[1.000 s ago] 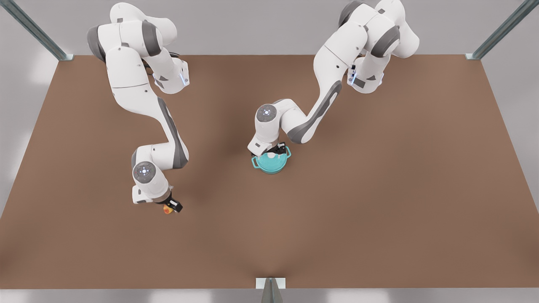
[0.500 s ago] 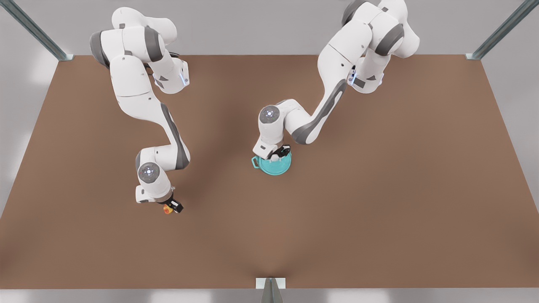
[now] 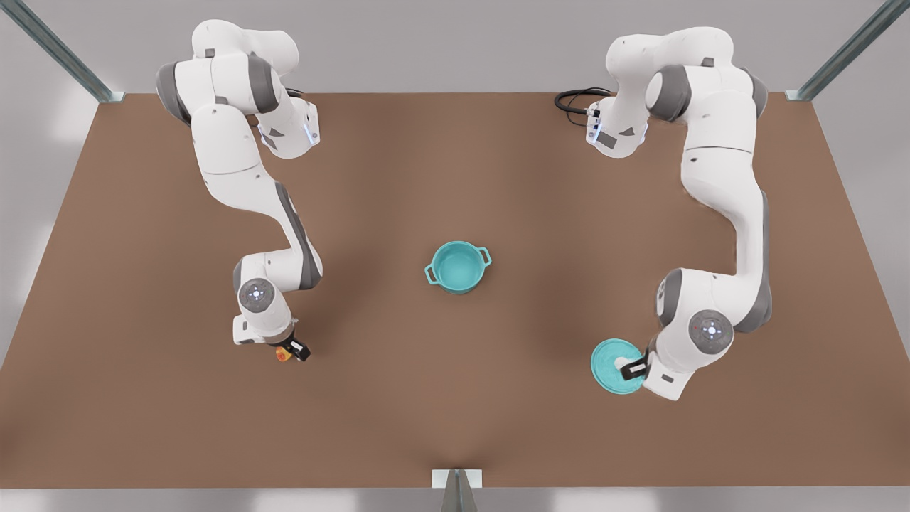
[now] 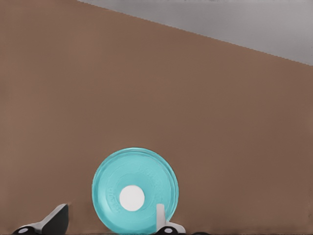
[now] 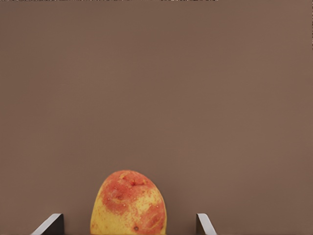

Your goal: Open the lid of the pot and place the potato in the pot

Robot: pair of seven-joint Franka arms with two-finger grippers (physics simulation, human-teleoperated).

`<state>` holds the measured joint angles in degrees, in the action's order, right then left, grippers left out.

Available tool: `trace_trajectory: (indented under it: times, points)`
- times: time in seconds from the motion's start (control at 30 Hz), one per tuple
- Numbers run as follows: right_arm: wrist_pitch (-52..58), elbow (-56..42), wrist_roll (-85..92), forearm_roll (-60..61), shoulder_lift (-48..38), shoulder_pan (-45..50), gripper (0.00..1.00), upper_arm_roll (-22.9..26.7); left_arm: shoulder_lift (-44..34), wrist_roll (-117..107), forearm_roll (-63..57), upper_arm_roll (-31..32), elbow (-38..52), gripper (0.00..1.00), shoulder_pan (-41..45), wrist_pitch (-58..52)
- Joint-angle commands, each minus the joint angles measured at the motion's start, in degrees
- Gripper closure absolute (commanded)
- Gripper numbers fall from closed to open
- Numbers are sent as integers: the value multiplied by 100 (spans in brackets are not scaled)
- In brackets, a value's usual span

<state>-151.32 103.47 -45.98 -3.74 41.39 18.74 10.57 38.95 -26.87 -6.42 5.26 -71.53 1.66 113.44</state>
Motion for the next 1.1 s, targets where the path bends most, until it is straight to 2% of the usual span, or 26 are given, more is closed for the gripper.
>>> trace_trajectory:
  times: [0.0, 0.03, 0.07, 0.1, 0.2, 0.23, 0.33, 0.37, 0.43, 0.53, 0.83, 1.07]
  points:
    - [-99, -2, -43, 5, 1, -2, 2, 7, -888, 3223, 563, 19, -10, 0, -351, -2438]
    - [-99, -2, -43, 5, 1, -2, 7, 7, -2170, 2959, 729, -25, -1114, 0, -526, -2468]
    - [-152, -2, -52, 5, 1, -2, 8, 7, -3438, 2661, 1195, -16, -2902, 0, -562, -701]
    - [-169, -2, -61, 5, 10, -2, 8, 7, -3061, 2652, 1169, 1, -2295, 0, -544, -1157]
    - [-169, -2, -87, 5, 10, -2, 16, 7, -2735, 2151, 818, 28, -1979, 0, -255, -1183]
    - [-169, -2, -87, 5, 10, -2, 20, 7, -2639, 2159, 817, -16, -1610, 0, -307, -1245]
    - [-169, -2, -87, 5, 10, -2, 30, 7, -2647, 2124, 774, -16, -1574, 0, -333, -1649]
    - [-169, -2, -87, 5, 10, -2, 33, 7, -2533, 2116, -113, 45, -1574, 0, 43, -1658]
    - [-169, 6, -96, 5, 10, -2, 38, 7, -2507, 1140, -132, 45, -1583, 0, 264, -1658]
    - [-169, 6, -96, 5, 10, -2, 44, 7, -2366, 1175, 35, -16, -1583, 0, 168, -1588]
    - [-99, 33, -113, 22, -175, 7, 47, 16, -2181, 1685, 229, -25, -1574, 0, 71, -1438]
    - [692, 15, -377, 84, -755, 235, 47, -37, -2181, 1685, 229, -16, -1574, 0, 71, -1377]
